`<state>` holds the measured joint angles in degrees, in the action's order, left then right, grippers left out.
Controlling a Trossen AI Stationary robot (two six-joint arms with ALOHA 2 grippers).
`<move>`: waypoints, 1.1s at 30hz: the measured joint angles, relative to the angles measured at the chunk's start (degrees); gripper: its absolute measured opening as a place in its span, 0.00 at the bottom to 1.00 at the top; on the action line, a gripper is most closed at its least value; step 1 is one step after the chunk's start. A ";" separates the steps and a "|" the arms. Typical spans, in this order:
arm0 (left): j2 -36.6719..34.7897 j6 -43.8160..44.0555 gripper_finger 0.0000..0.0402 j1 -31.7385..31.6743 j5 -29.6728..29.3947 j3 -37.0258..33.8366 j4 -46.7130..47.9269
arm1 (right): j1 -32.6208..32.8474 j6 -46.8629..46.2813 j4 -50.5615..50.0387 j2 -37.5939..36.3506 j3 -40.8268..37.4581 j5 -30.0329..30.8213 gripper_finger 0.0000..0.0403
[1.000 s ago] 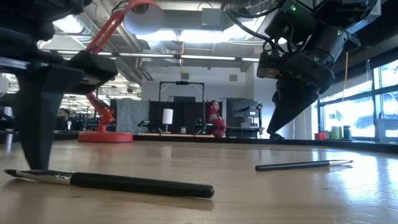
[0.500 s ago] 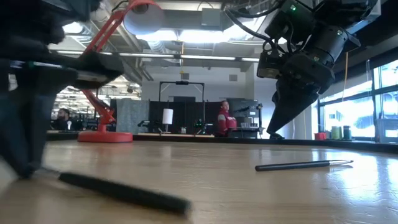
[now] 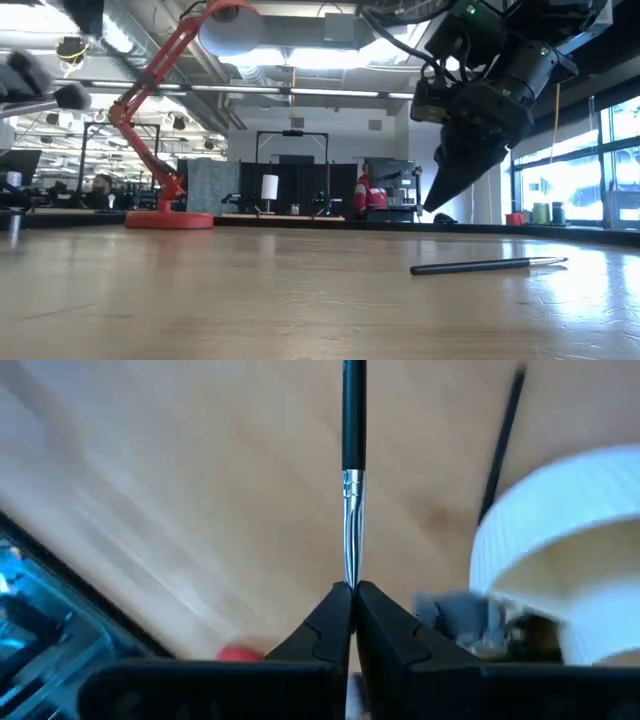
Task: Put items in baskets/containers
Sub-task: Put the eyeshadow brush into the white organizer bin
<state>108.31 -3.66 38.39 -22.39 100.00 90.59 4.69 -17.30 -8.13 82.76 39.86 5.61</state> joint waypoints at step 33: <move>-6.75 -39.43 0.03 -10.75 -25.88 1.61 -0.57 | 0.00 2.81 1.99 0.00 0.00 0.91 0.32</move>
<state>101.56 -43.09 27.64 -48.27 101.61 90.02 4.69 -14.49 -6.14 82.76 39.86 6.52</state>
